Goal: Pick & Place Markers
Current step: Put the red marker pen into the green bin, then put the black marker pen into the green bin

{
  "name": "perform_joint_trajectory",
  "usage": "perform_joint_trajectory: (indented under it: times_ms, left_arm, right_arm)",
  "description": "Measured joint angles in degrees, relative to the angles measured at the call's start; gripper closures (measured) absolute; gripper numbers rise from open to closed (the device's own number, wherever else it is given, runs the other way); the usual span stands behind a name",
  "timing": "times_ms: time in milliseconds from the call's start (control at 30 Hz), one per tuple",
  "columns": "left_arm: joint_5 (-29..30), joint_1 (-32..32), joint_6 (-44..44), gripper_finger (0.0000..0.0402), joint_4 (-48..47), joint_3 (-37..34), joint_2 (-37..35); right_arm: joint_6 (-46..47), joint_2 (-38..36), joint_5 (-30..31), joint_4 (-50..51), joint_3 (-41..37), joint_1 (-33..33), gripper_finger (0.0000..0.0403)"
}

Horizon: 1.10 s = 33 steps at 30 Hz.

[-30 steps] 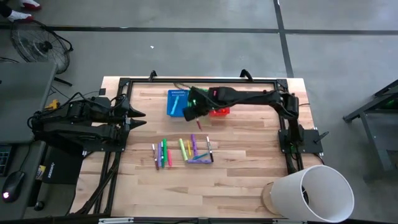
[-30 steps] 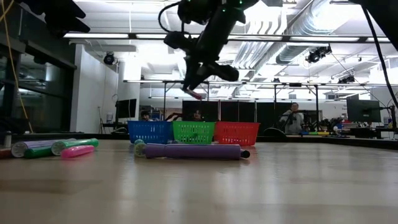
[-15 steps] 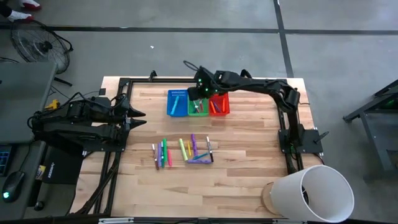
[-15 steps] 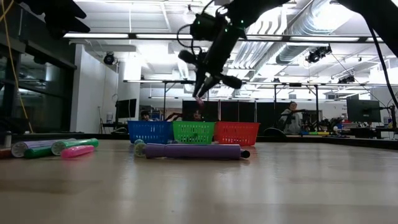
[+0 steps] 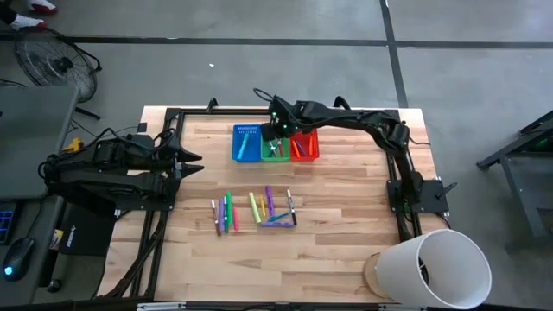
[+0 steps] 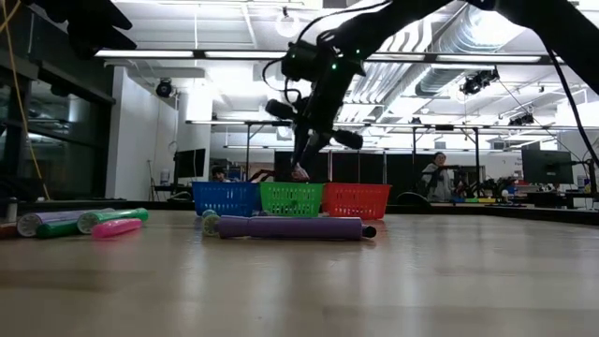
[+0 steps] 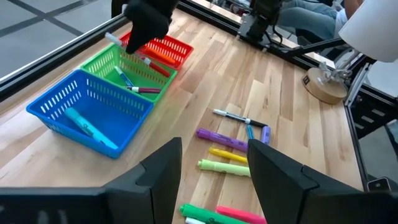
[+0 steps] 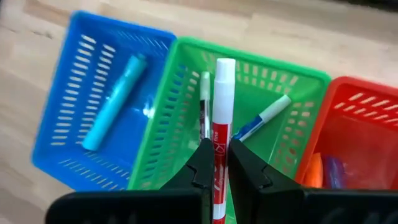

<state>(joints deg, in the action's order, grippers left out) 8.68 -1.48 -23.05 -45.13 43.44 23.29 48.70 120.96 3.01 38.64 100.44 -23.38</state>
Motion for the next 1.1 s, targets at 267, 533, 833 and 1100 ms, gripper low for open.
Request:
perform_joint_trajectory:
  times_ms: [267,533,833,1100]
  left_arm:
    - [0.05,0.00,0.00,0.0221,-0.01,0.00,0.00]
    - [0.03,0.00,0.02,0.0221,-0.03,0.00,0.00]
    - [0.00,0.00,0.02,0.0221,-0.03,0.00,0.00]
    - [-0.01,0.00,0.02,0.0221,-0.03,0.00,0.00]
  right_arm:
    - [-0.87,0.68,-0.06,0.09,-0.07,-0.28,0.0382]
    - [-3.73,0.70,-2.05,0.04,-0.07,-0.37,0.0369]
    - [-3.77,0.70,-2.53,0.04,-0.07,-0.35,0.0327]
    - [-3.70,0.68,-4.20,-1.32,-0.02,-0.35,0.0295]
